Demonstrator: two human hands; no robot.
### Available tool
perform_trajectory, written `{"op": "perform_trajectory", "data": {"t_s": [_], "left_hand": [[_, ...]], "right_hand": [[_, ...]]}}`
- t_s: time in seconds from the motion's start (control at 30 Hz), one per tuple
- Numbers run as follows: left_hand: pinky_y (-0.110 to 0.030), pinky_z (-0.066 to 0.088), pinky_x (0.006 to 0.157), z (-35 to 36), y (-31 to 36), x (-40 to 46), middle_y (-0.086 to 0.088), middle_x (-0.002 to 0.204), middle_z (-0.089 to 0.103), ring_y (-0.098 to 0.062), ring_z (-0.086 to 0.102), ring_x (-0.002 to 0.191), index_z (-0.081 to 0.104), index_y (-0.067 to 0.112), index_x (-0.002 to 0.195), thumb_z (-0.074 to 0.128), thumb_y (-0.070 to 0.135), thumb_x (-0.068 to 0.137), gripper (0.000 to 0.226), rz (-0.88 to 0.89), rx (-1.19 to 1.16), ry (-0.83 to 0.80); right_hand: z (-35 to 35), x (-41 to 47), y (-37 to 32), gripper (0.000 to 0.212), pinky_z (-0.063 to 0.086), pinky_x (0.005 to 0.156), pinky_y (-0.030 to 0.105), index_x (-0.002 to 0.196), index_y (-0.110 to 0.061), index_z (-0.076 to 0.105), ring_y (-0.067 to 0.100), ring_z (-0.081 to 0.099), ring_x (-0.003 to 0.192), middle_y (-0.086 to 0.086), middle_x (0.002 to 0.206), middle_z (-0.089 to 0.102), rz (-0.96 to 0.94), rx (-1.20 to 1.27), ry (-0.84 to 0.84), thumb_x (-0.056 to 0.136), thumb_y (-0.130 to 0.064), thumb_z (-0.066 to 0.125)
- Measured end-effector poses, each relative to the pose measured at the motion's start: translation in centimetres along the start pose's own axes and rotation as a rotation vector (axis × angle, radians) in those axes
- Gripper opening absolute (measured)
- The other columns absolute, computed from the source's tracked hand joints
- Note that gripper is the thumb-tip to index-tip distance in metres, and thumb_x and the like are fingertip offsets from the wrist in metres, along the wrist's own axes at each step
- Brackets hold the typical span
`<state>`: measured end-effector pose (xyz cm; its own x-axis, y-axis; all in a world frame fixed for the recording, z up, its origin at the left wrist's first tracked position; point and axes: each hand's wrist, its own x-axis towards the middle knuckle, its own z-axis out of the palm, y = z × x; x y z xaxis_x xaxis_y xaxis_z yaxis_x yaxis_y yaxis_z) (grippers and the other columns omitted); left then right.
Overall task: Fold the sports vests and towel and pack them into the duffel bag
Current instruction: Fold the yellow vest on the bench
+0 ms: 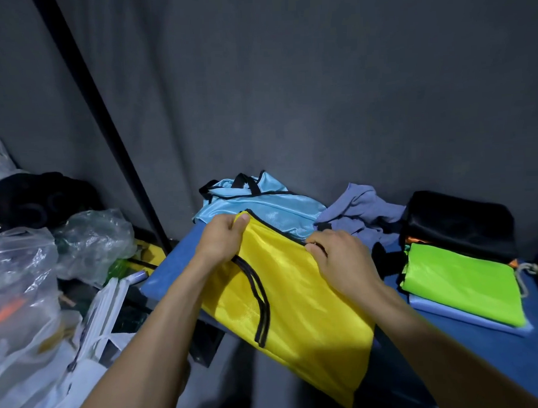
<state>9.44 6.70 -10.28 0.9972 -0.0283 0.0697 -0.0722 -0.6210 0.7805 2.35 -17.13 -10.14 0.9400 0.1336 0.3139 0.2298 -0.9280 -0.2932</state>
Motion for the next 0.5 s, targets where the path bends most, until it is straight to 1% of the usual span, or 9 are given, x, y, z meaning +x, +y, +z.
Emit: {"op": "perform_trajectory", "data": {"t_s": [0.07,0.17,0.23,0.3,0.37,0.43,0.5], "left_hand": [[-0.034,0.029,0.055,-0.2,-1.0,0.6,-0.001,0.058,0.039,-0.02,0.038,0.055,0.034,0.017,0.065,0.048,0.044,0.106,0.051,-0.021,0.123,0.037],[-0.034,0.033,0.056,0.0,-1.8,1.2,0.0,0.059,0.046,-0.021,0.045,0.058,0.039,0.016,0.064,0.049,0.047,0.104,0.052,-0.02,0.242,0.047],[-0.035,0.035,0.056,0.2,-2.1,1.5,-0.001,0.06,0.049,-0.023,0.048,0.06,0.041,0.016,0.065,0.049,0.05,0.104,0.052,-0.016,0.274,0.059],[-0.036,0.035,0.056,0.2,-2.2,1.6,-0.001,0.061,0.051,-0.026,0.051,0.062,0.043,0.016,0.066,0.046,0.051,0.104,0.052,-0.013,0.316,0.078],[-0.035,0.034,0.055,0.2,-2.4,1.7,-0.001,0.062,0.052,-0.027,0.053,0.064,0.043,0.016,0.067,0.043,0.052,0.105,0.052,0.012,0.357,0.094],[-0.035,0.032,0.055,0.3,-2.5,1.6,-0.001,0.063,0.052,-0.026,0.052,0.064,0.044,0.016,0.068,0.042,0.051,0.106,0.052,0.033,0.38,0.099],[-0.035,0.032,0.055,0.3,-2.5,1.4,-0.001,0.064,0.052,-0.024,0.05,0.064,0.043,0.016,0.068,0.041,0.051,0.106,0.051,0.038,0.393,0.11]], "right_hand": [[-0.1,-0.4,0.6,0.021,0.047,0.073,0.039,0.102,-0.023,0.07,0.022,0.06,0.085,-0.003,0.091,0.069,-0.032,-0.087,-0.006,0.105,-0.033,0.051],[-0.1,-0.8,1.4,0.02,0.043,0.069,0.038,0.094,-0.021,0.068,0.024,0.058,0.078,-0.001,0.082,0.068,-0.066,-0.195,-0.003,0.104,-0.031,0.053],[0.1,-1.1,1.7,0.021,0.044,0.064,0.039,0.083,-0.018,0.066,0.026,0.058,0.069,0.001,0.07,0.065,-0.084,-0.245,0.034,0.101,-0.028,0.06],[0.1,-1.3,1.9,0.026,0.042,0.055,0.036,0.071,-0.017,0.061,0.026,0.054,0.057,0.0,0.056,0.057,-0.099,-0.287,0.069,0.094,-0.023,0.072],[0.2,-1.5,2.4,0.03,0.037,0.054,0.033,0.067,-0.017,0.058,0.025,0.051,0.051,-0.001,0.052,0.052,-0.108,-0.291,0.094,0.09,-0.023,0.077],[0.3,-1.7,2.9,0.025,0.035,0.058,0.034,0.075,-0.018,0.063,0.026,0.055,0.058,-0.001,0.059,0.058,-0.149,-0.268,0.072,0.095,-0.031,0.069],[-0.1,-2.0,3.4,0.023,0.041,0.07,0.039,0.097,-0.02,0.069,0.025,0.06,0.076,-0.002,0.081,0.069,-0.185,-0.25,-0.036,0.101,-0.04,0.057]]}}
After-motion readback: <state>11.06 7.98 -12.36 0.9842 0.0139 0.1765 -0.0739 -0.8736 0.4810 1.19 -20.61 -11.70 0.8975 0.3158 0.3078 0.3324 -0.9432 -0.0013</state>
